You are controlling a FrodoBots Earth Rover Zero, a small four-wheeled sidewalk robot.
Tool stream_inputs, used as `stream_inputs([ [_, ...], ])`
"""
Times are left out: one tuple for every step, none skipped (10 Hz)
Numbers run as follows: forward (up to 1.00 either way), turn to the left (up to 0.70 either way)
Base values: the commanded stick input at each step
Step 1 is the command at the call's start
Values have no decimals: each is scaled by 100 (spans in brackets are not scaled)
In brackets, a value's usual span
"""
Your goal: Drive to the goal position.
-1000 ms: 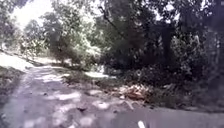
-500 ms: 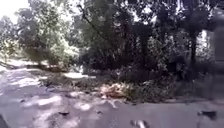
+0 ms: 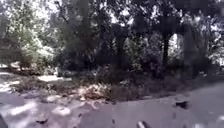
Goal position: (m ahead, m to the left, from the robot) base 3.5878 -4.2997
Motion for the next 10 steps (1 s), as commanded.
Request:
stream_inputs([
  [0, -50],
  [0, -50],
  [0, -50],
  [0, -50],
  [0, -50],
  [0, -50],
  [0, -50],
  [0, -50],
  [0, -50],
  [0, -50],
])
